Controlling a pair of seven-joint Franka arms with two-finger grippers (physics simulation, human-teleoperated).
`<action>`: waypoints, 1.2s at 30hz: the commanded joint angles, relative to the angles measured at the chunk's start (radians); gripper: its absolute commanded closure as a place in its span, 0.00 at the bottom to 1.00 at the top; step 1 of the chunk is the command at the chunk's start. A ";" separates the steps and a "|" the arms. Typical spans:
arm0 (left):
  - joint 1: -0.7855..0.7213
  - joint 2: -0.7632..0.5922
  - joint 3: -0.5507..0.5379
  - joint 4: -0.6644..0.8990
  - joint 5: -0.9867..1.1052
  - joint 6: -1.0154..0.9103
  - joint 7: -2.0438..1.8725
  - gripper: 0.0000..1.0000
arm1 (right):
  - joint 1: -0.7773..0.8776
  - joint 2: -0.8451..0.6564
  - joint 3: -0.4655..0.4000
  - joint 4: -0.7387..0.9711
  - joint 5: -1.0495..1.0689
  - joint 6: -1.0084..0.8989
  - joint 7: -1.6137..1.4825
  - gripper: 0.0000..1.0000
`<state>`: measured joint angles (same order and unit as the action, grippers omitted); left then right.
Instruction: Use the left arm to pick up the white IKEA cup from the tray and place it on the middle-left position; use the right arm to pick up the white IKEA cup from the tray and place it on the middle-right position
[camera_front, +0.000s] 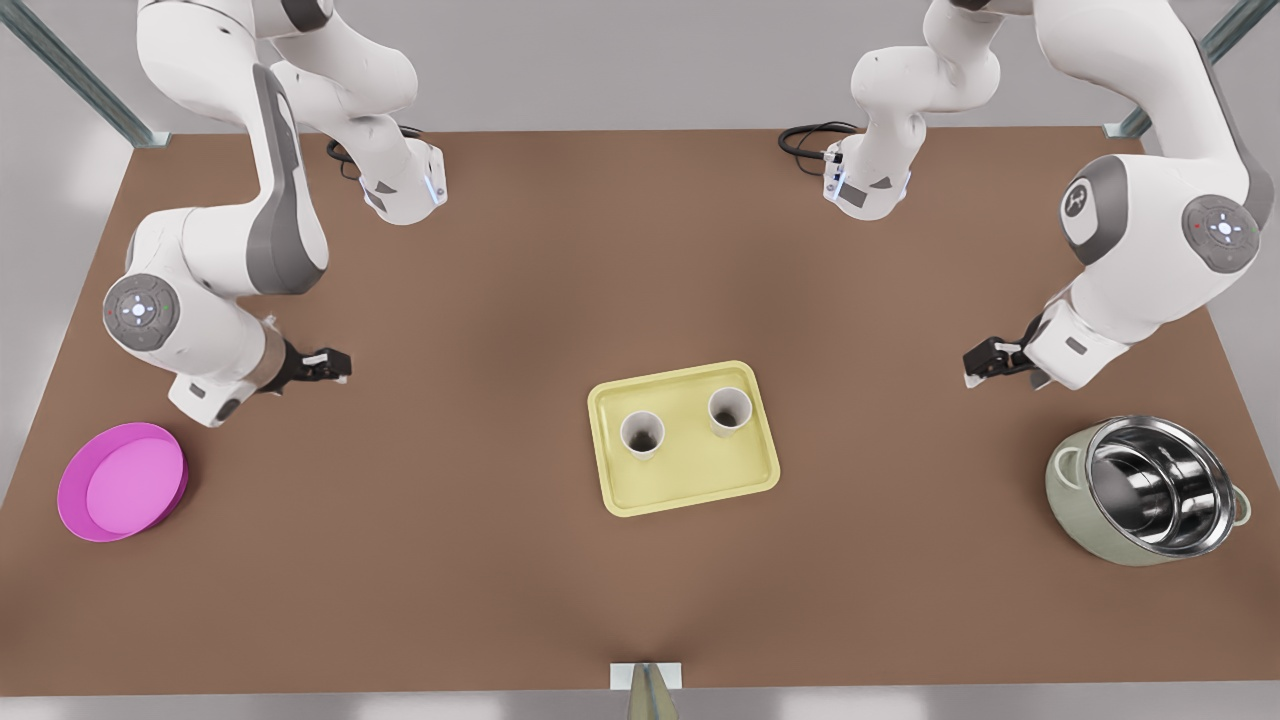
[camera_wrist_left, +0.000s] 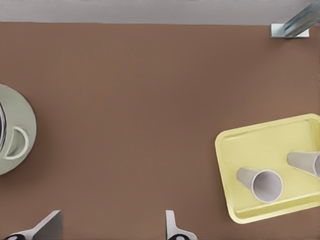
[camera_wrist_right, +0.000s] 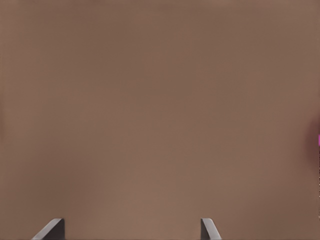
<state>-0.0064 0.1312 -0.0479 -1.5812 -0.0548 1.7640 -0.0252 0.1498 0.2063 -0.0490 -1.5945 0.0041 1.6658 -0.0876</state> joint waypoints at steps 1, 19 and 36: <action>0.003 -0.001 -0.003 -0.007 -0.002 0.020 0.018 0.00 | 0.002 0.002 0.009 0.004 -0.001 0.120 -0.012 0.00; -0.388 0.369 -0.012 -0.083 -0.007 0.353 -0.542 0.00 | 0.359 0.429 0.193 0.370 0.048 0.287 0.302 0.00; -0.425 0.464 -0.032 -0.128 0.009 0.483 -0.541 0.00 | 0.409 0.699 0.156 0.531 0.048 0.450 0.439 0.00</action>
<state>-0.4325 0.5936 -0.0806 -1.7106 -0.0491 2.2050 -0.4591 0.5573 0.9027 0.1064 -1.0644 0.0509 2.0628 0.1871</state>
